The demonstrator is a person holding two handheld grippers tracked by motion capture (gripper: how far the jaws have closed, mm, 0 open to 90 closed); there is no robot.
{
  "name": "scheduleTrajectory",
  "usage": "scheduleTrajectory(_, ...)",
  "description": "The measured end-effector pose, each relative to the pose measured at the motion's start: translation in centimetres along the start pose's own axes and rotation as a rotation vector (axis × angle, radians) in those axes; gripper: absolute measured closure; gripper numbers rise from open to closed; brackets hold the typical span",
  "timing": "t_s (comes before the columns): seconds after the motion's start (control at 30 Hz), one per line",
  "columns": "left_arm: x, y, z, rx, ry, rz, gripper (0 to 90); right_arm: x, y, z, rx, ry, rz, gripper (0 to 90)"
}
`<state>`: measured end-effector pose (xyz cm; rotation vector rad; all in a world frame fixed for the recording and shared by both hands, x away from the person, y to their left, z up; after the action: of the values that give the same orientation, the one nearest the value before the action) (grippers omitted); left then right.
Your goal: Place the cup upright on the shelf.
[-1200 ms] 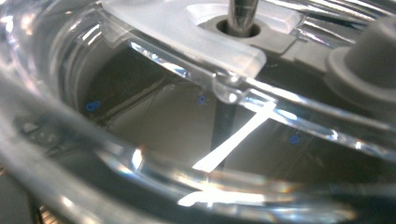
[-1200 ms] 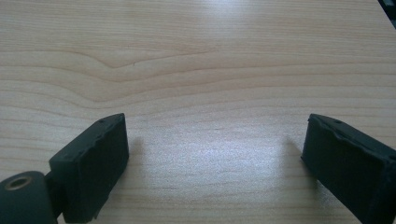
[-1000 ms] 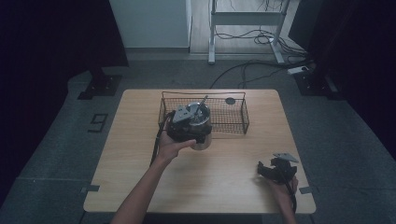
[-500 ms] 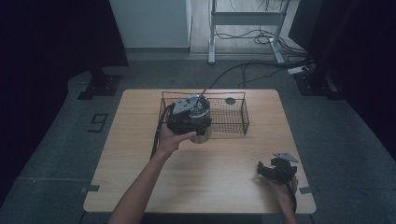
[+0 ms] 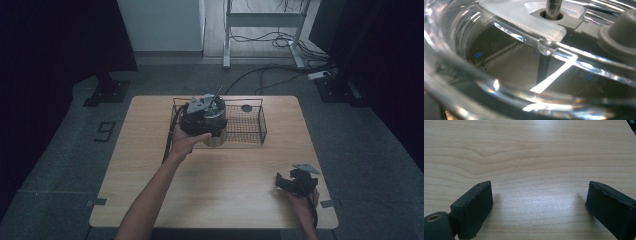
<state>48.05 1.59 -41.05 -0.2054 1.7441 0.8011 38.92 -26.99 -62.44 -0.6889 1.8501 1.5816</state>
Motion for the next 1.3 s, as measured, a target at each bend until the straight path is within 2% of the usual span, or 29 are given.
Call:
scheduleTrajectory(0.47, -0.7, -1.6, 1.5, 0.002, 0.012, 0.009, 3.8, 0.0, 0.0, 0.0, 0.001, 0.0, -0.001, 7.0)
scheduleTrajectory(0.73, -0.8, -2.4, 2.8, -0.018, 0.017, 0.017, 3.8, 0.0, 0.0, 0.0, 0.001, 0.0, -0.001, 7.2)
scheduleTrajectory(0.83, -0.9, -2.9, 3.2, -0.034, 0.006, 0.032, 3.8, 0.0, 0.0, 0.0, 0.001, 0.0, -0.001, 7.2)
scheduleTrajectory(0.97, -0.9, -3.4, 3.8, -0.023, 0.034, 0.03, 3.8, 0.0, 0.0, 0.0, 0.001, -0.002, 0.0, 7.3)
scheduleTrajectory(1.3, -1.9, -5.2, 4.8, -0.038, 0.041, 0.037, 3.8, 0.0, 0.0, 0.0, 0.001, -0.002, 0.0, 7.4)
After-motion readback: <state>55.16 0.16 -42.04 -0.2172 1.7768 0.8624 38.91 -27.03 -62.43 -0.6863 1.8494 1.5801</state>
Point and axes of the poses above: each handheld gripper's, and its own axes: y roughly backward along the jaws, x roughly out of its underside, z roughly to its left, the point moved 10 cm from there along -y, roughly forward along the jaws, and after that the axes turned 10 degrees about x, right-handed, at the moved point
